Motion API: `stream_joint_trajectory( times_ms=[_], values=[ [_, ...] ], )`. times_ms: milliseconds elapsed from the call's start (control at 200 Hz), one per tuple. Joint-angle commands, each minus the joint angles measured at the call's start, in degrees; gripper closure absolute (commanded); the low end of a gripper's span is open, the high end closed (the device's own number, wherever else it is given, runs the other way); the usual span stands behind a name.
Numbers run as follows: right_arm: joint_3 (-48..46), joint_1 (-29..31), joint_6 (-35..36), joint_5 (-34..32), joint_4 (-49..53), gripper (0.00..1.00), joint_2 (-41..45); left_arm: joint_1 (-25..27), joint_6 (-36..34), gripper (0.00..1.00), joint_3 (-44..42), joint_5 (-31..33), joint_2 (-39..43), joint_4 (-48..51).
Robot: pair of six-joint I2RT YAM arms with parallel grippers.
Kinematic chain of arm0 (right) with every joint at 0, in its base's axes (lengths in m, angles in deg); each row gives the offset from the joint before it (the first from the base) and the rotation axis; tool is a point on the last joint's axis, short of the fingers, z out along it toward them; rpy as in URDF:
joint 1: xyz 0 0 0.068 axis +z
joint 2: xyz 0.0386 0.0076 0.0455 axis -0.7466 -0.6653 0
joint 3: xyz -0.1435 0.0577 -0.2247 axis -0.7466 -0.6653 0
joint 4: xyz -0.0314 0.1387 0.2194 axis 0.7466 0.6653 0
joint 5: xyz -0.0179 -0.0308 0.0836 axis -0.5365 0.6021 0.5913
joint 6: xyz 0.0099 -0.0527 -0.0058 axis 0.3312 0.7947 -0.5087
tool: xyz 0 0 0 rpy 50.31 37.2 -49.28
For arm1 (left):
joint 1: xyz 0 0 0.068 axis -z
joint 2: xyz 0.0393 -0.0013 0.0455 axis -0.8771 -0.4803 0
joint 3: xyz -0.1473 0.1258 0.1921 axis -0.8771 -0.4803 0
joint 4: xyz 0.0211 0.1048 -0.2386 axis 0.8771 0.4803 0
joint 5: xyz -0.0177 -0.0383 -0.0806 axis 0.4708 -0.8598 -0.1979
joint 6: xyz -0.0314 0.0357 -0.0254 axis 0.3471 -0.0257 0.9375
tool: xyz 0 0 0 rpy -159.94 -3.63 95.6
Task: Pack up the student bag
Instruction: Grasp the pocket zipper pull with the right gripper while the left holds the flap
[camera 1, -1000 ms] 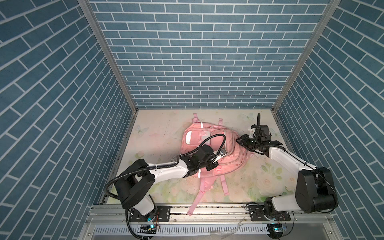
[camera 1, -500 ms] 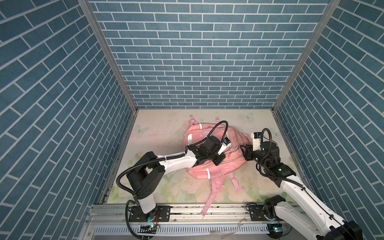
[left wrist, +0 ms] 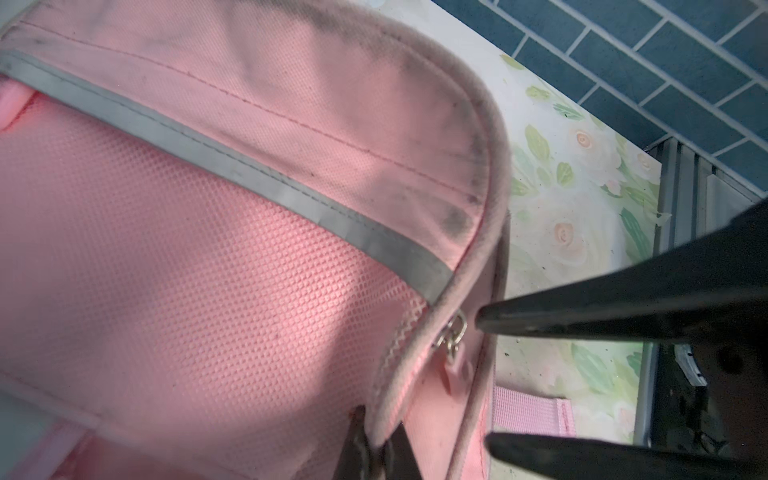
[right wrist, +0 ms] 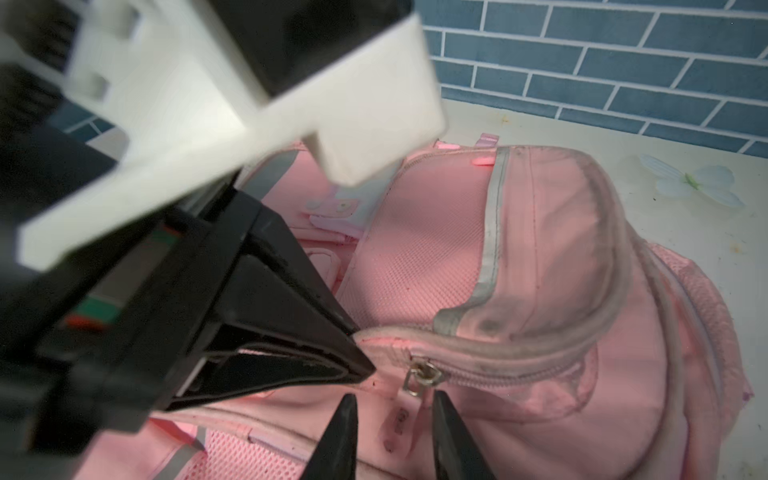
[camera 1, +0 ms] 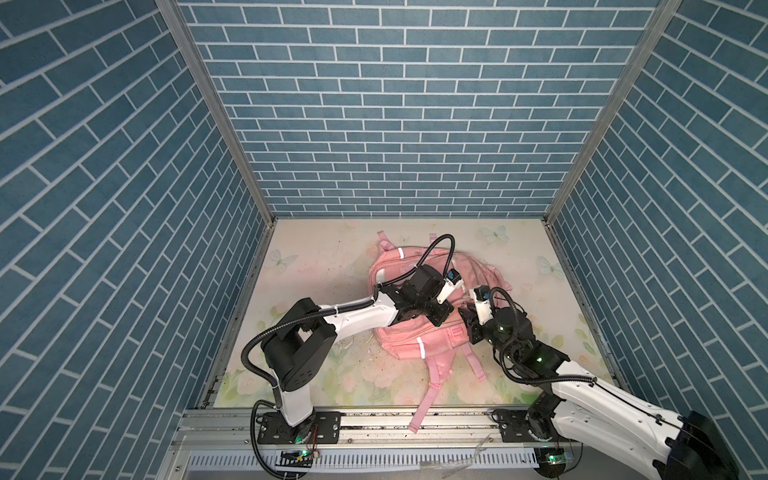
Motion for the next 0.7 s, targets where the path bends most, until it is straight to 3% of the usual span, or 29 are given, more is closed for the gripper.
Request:
stream_joint_trajectory(
  times_ms=[0, 195, 325, 415, 555, 695],
  values=[
    [0.9, 1.2, 0.9, -6.4, -2.5, 0.71, -1.4, 0.0, 1.9, 1.0, 2.4, -2.9, -0.5, -1.4],
    [-0.5, 4.5, 0.5, -10.8, -4.6, 0.7, -3.5, -0.1, 2.0, 1.0, 3.6, -3.3, -1.3, -1.2],
    [-0.3, 6.3, -0.6, -13.6, -5.5, 0.62, -5.7, -0.2, 2.1, 1.0, 4.8, -3.5, -2.5, 0.1],
    [0.3, 6.9, -2.7, -18.4, -4.2, 0.62, -7.3, -0.3, 2.0, 1.0, 5.0, -3.5, -2.6, 0.3],
    [0.2, 6.9, -6.0, -23.4, -1.8, 0.71, -7.6, -0.4, 2.3, 1.0, 3.9, -3.6, -1.7, -0.6],
    [-2.2, 6.9, -6.7, -23.3, -4.2, 0.82, -5.3, -0.7, 2.6, 1.0, 3.0, -4.4, -1.2, -1.6]
  ],
)
